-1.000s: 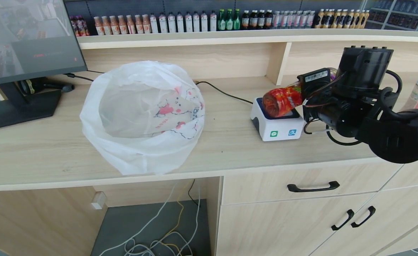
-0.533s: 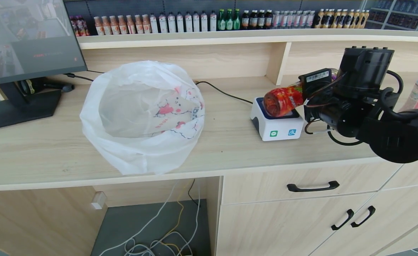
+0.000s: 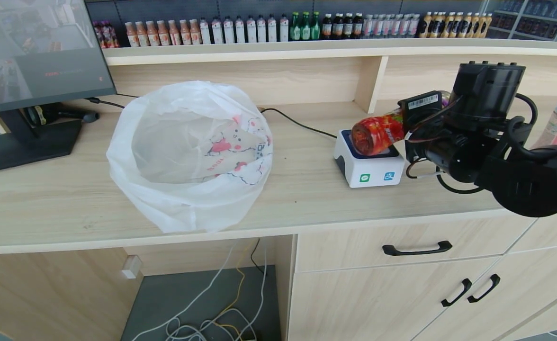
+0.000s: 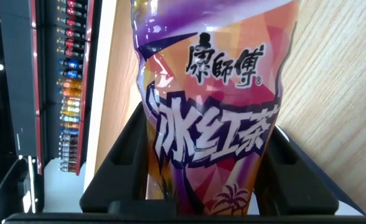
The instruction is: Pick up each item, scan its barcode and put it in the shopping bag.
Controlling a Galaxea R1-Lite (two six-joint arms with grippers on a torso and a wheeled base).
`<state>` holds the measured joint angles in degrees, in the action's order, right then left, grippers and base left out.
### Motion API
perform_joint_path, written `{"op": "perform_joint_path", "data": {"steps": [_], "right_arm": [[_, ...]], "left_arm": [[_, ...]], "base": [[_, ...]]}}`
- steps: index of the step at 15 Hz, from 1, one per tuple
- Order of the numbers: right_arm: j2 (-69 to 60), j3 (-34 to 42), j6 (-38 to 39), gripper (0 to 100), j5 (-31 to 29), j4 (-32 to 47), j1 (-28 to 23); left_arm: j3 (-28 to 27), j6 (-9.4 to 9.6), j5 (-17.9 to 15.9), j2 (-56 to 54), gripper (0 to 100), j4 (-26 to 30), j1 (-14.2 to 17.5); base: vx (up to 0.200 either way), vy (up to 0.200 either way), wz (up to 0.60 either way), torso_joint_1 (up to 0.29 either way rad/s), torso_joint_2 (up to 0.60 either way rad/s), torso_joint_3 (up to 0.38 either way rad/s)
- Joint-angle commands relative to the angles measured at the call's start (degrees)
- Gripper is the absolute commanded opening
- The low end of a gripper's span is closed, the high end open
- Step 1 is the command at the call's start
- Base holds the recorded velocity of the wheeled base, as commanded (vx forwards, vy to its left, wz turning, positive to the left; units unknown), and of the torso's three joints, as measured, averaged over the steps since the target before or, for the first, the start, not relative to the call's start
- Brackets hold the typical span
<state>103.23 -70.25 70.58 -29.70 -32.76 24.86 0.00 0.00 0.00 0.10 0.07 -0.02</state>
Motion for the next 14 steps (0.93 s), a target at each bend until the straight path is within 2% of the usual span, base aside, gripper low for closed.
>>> {"op": "perform_joint_path", "data": {"steps": [1, 7, 10, 14], "right_arm": [[-0.2, -0.2, -0.1, 0, 0.0, 0.0, 0.0], [-1.5, -1.9, -2.8, 0, -0.1, 0.0, 0.5], [-2.9, -4.0, -10.7, 0, 0.6, -0.2, 2.2], [-3.7, -5.9, -25.8, 0, 0.5, -3.5, 5.5]], "left_arm": [[0.0, 0.00, 0.0, 0.0, 100, 0.0, -0.1], [0.0, 0.00, 0.0, 0.0, 100, 0.0, 0.0], [0.0, 0.00, 0.0, 0.0, 100, 0.0, -0.1], [0.0, 0.09, 0.0, 0.0, 100, 0.0, -0.1]], "base": [[0.000, 0.000, 0.00, 0.000, 0.00, 0.000], [0.000, 0.000, 0.00, 0.000, 0.00, 0.000], [0.000, 0.000, 0.00, 0.000, 0.00, 0.000], [0.000, 0.000, 0.00, 0.000, 0.00, 0.000]]}}
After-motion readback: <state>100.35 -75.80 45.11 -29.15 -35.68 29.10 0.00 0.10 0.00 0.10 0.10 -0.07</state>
